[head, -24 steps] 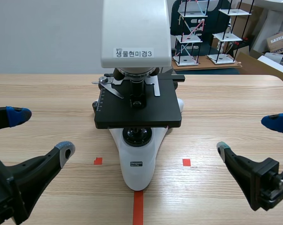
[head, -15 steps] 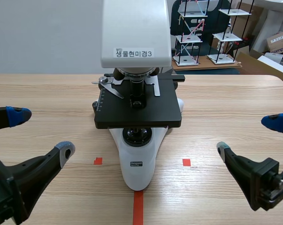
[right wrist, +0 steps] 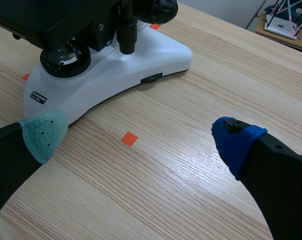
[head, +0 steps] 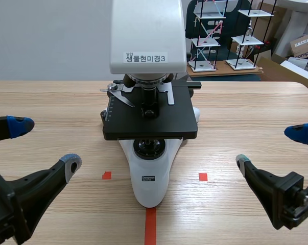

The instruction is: Point at the stage clip

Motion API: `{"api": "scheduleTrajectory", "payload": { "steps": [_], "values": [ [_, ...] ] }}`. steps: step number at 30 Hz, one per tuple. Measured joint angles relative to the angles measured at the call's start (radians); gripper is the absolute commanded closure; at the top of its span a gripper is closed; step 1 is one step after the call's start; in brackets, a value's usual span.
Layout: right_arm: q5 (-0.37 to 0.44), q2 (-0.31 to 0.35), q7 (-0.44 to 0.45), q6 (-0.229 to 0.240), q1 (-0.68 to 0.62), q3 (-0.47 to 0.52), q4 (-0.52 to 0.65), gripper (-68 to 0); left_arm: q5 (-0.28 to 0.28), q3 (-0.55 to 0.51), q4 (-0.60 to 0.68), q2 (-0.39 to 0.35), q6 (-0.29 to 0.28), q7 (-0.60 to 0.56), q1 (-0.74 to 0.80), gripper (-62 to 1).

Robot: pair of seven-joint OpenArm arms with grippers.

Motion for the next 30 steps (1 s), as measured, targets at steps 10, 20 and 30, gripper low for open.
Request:
{"api": "scheduleTrajectory", "payload": {
  "steps": [10, 20, 30],
  "values": [
    [0.000, 0.000, 0.000, 0.000, 0.000, 0.000, 0.000, -64.2, 0.000, 0.000, 0.000, -0.003, -0.002, 0.018, -0.021, -7.5],
    [0.000, 0.000, 0.000, 0.000, 0.000, 0.000, 0.000, -64.2, -0.039, 0.087, -0.097, -0.190, -0.013, 0.027, -0.238, -3.4],
    [0.000, 0.000, 0.000, 0.000, 0.000, 0.000, 0.000, -64.2, -0.142, 0.375, -0.373, -0.345, -0.028, 0.000, -0.636, -3.4]
  ]
}}
